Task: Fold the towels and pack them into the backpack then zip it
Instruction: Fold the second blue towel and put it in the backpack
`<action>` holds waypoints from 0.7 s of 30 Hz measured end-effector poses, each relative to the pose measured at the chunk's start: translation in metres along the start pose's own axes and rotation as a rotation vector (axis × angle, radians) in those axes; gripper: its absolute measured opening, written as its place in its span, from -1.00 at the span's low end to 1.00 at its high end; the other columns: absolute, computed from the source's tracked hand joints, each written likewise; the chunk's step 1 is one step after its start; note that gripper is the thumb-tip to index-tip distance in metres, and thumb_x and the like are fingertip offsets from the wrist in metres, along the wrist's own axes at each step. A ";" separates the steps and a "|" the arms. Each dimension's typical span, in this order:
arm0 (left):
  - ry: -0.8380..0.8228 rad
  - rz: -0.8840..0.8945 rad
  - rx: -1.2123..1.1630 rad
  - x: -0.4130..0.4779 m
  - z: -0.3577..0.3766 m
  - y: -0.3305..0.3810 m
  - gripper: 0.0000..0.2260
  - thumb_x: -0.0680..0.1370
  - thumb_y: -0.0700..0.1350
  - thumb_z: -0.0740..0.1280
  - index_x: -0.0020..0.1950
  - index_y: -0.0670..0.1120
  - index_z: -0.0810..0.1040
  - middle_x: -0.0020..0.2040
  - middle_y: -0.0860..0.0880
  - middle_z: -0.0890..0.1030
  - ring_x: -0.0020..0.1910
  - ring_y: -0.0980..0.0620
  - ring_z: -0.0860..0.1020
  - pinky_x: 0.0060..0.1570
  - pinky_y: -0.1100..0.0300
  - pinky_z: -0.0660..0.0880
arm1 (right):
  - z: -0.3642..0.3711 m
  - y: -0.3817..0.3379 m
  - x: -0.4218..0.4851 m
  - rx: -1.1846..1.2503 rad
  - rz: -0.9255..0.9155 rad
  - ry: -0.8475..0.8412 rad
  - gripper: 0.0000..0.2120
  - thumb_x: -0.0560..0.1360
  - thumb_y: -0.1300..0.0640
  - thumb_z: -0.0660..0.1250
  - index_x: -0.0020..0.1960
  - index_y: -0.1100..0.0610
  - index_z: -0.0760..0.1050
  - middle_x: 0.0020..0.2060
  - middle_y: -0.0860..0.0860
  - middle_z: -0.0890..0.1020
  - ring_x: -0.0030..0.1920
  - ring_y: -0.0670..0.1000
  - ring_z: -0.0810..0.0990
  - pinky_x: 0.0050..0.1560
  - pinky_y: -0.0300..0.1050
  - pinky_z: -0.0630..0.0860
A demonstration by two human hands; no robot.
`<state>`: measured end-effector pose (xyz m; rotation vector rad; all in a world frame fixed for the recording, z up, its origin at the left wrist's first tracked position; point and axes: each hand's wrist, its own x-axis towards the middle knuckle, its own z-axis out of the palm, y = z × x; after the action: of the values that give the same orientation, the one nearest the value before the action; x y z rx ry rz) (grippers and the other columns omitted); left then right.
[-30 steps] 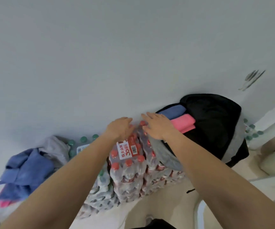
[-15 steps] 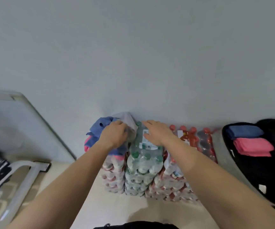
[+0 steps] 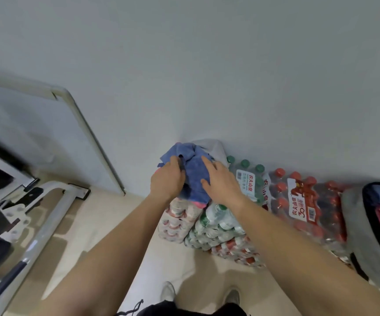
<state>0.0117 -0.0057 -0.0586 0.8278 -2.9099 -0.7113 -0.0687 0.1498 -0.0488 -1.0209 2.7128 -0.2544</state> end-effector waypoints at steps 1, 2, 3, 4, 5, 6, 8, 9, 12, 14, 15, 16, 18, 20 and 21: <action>0.039 -0.078 -0.069 0.002 -0.001 0.002 -0.76 0.64 0.02 0.15 0.17 -0.12 0.31 -0.18 -0.06 0.51 -0.24 -0.14 0.50 -0.26 0.08 0.38 | 0.000 0.000 0.003 -0.010 0.007 0.008 -0.37 0.61 -0.05 0.21 0.60 0.01 0.06 0.32 0.16 0.41 0.26 0.20 0.45 0.16 0.04 0.44; 0.068 -0.122 -0.125 0.004 -0.002 0.003 -0.73 0.63 0.08 0.17 0.16 -0.10 0.29 -0.21 -0.04 0.48 -0.27 -0.12 0.46 -0.26 0.08 0.37 | -0.001 0.000 0.004 -0.028 0.010 0.012 -0.41 0.61 -0.06 0.20 0.58 0.00 0.11 0.32 0.15 0.42 0.25 0.20 0.46 0.17 0.05 0.44; 0.086 -0.130 -0.148 0.008 -0.003 0.003 -0.70 0.62 0.12 0.18 0.18 -0.07 0.29 -0.22 -0.02 0.47 -0.28 -0.11 0.45 -0.27 0.09 0.37 | -0.001 0.000 0.006 -0.044 0.011 0.012 -0.44 0.61 -0.06 0.19 0.57 -0.01 0.16 0.32 0.15 0.43 0.25 0.20 0.46 0.18 0.06 0.44; 0.099 -0.118 -0.155 0.012 -0.004 0.003 -0.70 0.60 0.14 0.19 0.18 -0.04 0.31 -0.21 -0.01 0.48 -0.26 -0.10 0.44 -0.26 0.09 0.37 | -0.002 0.000 0.008 -0.054 0.013 0.010 -0.47 0.61 -0.07 0.19 0.55 -0.01 0.21 0.31 0.14 0.44 0.25 0.20 0.47 0.19 0.06 0.44; 0.110 -0.102 -0.160 0.016 -0.004 0.001 -0.73 0.60 0.13 0.19 0.18 -0.01 0.35 -0.18 0.00 0.49 -0.23 -0.09 0.46 -0.25 0.09 0.38 | -0.003 0.001 0.009 -0.061 0.016 0.010 -0.49 0.60 -0.07 0.19 0.53 -0.02 0.25 0.29 0.13 0.46 0.24 0.20 0.47 0.19 0.06 0.44; 0.127 -0.082 -0.172 0.021 -0.004 -0.002 -0.77 0.59 0.11 0.19 0.15 0.01 0.41 -0.14 -0.01 0.52 -0.18 -0.09 0.49 -0.23 0.08 0.40 | -0.004 0.001 0.010 -0.068 0.020 0.011 -0.51 0.60 -0.08 0.19 0.50 -0.03 0.29 0.26 0.13 0.47 0.23 0.19 0.47 0.19 0.06 0.45; 0.176 -0.031 -0.194 0.029 -0.004 -0.006 -0.82 0.57 0.04 0.20 0.09 0.01 0.50 -0.03 -0.04 0.55 -0.06 -0.12 0.53 -0.19 0.09 0.42 | -0.008 -0.001 0.012 -0.086 0.030 0.035 -0.54 0.59 -0.09 0.20 0.46 -0.02 0.35 0.21 0.12 0.48 0.22 0.19 0.46 0.18 0.07 0.46; 0.197 -0.014 -0.220 0.031 -0.005 -0.007 -0.83 0.56 0.02 0.22 0.07 0.01 0.52 0.00 -0.04 0.55 -0.02 -0.12 0.53 -0.18 0.09 0.42 | -0.010 -0.003 0.013 -0.092 0.032 0.065 -0.55 0.58 -0.10 0.21 0.44 -0.01 0.38 0.19 0.10 0.48 0.21 0.18 0.46 0.19 0.08 0.46; 0.191 0.042 -0.304 0.031 -0.019 -0.003 -0.86 0.56 -0.01 0.25 0.05 0.02 0.55 0.00 0.00 0.60 -0.04 -0.06 0.56 -0.12 0.04 0.51 | -0.024 -0.015 0.020 -0.049 0.000 0.172 -0.56 0.56 -0.14 0.26 0.39 0.01 0.41 0.20 0.07 0.47 0.20 0.14 0.45 0.20 0.07 0.44; 0.153 0.066 -0.325 0.029 -0.031 0.000 -0.86 0.56 0.04 0.25 0.04 0.07 0.56 -0.06 0.06 0.65 -0.08 0.01 0.59 -0.12 0.02 0.55 | -0.033 -0.026 0.028 0.023 -0.046 0.182 -0.54 0.55 -0.19 0.28 0.37 -0.01 0.41 0.19 0.05 0.50 0.19 0.11 0.46 0.19 0.03 0.44; 0.141 0.083 -0.320 0.027 -0.038 0.000 -0.85 0.56 0.07 0.23 0.04 0.10 0.55 -0.08 0.09 0.66 -0.09 0.03 0.60 -0.12 0.02 0.56 | -0.038 -0.032 0.033 0.048 -0.070 0.169 -0.55 0.54 -0.22 0.28 0.34 -0.01 0.43 0.17 0.04 0.52 0.17 0.10 0.48 0.17 0.02 0.45; 0.147 0.108 -0.306 0.026 -0.045 0.001 -0.84 0.56 0.09 0.22 0.03 0.12 0.55 -0.10 0.11 0.67 -0.10 0.05 0.61 -0.13 0.02 0.57 | -0.042 -0.037 0.037 0.062 -0.091 0.154 -0.57 0.53 -0.23 0.28 0.29 -0.01 0.46 0.13 0.02 0.54 0.12 0.09 0.51 0.11 0.02 0.47; 0.182 0.149 -0.265 0.025 -0.059 0.002 -0.86 0.55 0.08 0.22 -0.01 0.12 0.56 -0.15 0.12 0.67 -0.13 0.07 0.61 -0.15 0.04 0.56 | -0.051 -0.046 0.042 0.070 -0.123 0.152 -0.67 0.55 -0.22 0.25 0.12 0.01 0.50 -0.01 0.01 0.58 -0.02 0.09 0.56 -0.03 0.04 0.51; 0.217 0.175 -0.230 0.023 -0.076 0.006 -0.87 0.56 0.05 0.23 -0.04 0.12 0.57 -0.17 0.13 0.66 -0.16 0.09 0.59 -0.16 0.07 0.55 | -0.060 -0.050 0.043 0.101 -0.146 0.171 -0.77 0.60 -0.12 0.21 -0.03 0.03 0.48 -0.10 0.03 0.58 -0.12 0.11 0.57 -0.12 0.06 0.51; 0.235 0.187 -0.201 0.022 -0.084 0.008 -0.87 0.56 0.04 0.23 -0.04 0.11 0.57 -0.15 0.12 0.65 -0.16 0.09 0.58 -0.15 0.07 0.54 | -0.065 -0.052 0.042 0.129 -0.151 0.181 -0.80 0.60 -0.07 0.19 -0.08 0.03 0.45 -0.14 0.02 0.58 -0.15 0.11 0.57 -0.16 0.04 0.50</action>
<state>0.0019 -0.0467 0.0183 0.5667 -2.6108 -0.8113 -0.0852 0.0883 0.0199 -1.2204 2.7344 -0.5672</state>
